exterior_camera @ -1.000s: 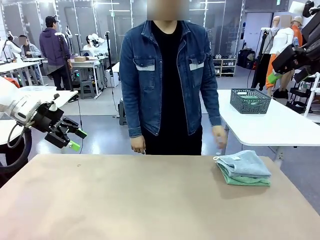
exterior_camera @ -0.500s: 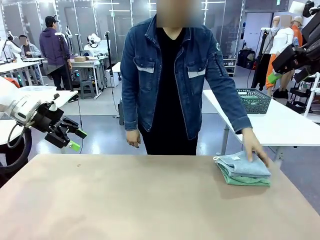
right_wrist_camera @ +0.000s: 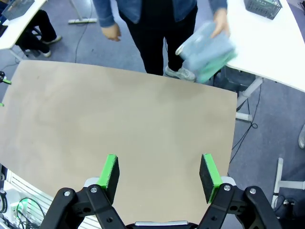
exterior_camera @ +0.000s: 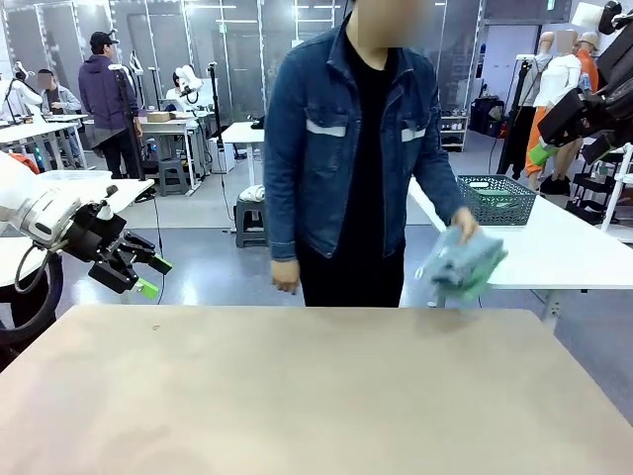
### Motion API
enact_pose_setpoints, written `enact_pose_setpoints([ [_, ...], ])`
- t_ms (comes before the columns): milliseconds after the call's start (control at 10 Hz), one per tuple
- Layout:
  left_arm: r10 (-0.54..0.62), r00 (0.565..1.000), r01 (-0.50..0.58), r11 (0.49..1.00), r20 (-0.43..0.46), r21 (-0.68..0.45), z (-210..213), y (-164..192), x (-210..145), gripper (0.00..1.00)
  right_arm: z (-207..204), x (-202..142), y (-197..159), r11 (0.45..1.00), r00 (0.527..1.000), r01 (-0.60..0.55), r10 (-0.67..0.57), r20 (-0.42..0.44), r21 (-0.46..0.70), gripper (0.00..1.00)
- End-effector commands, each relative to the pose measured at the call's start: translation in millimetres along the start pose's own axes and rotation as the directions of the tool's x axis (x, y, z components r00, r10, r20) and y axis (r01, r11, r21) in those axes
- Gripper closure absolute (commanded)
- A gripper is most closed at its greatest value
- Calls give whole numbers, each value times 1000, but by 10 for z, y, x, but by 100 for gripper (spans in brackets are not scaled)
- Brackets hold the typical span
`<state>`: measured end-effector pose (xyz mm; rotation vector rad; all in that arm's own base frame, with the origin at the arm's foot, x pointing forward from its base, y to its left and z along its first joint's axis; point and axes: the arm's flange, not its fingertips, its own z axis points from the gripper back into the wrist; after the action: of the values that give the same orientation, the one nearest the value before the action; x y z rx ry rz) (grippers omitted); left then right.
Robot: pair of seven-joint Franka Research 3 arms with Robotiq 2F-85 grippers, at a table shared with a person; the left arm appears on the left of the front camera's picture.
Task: Fold the towels and place them in the basket.
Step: Stack the folded Towel with hook on the right side of the table.
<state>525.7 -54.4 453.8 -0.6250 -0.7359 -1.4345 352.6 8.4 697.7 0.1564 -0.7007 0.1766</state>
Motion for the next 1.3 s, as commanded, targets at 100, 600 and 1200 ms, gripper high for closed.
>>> enact_pose_setpoints([
  [100,-2,1000,2,1000,2,2,13,-5,12,6,14,-7,-3,1000,1000,1,-1,3,-2,15],
  [600,-2,1000,2,1000,2,2,13,-5,12,6,14,-7,-3,1000,1000,1,-1,3,-2,15],
  [1200,-2,1000,2,1000,2,2,13,-5,12,6,14,-7,-3,1000,1000,1,-1,3,-2,15],
])
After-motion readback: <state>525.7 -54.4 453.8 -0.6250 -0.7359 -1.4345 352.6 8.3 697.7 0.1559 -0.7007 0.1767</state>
